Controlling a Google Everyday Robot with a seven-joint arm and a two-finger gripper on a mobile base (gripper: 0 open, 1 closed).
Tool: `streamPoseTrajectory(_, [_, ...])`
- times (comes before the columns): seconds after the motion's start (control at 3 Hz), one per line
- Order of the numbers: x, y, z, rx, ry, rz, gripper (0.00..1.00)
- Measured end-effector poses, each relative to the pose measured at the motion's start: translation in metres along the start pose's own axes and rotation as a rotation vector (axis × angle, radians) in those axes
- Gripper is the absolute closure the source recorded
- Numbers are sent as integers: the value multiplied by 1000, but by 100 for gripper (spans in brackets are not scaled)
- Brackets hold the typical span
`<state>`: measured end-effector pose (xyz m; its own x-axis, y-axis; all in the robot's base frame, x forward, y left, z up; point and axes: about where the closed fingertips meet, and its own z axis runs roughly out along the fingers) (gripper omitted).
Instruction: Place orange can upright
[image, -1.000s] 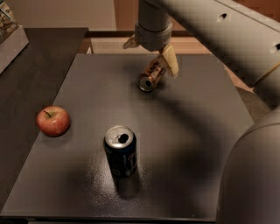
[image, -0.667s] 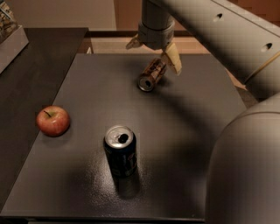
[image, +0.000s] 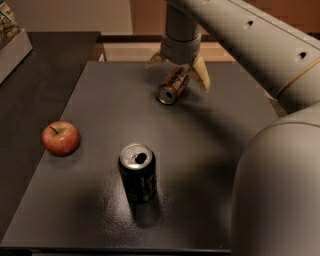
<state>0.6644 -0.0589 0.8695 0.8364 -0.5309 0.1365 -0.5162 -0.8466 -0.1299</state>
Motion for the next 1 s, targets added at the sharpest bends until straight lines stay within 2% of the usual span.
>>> streamPoseTrajectory(0.67, [-15, 6, 18, -52, -25, -33, 0])
streamPoseTrajectory(1.0, [-16, 6, 22, -64, -26, -27, 17])
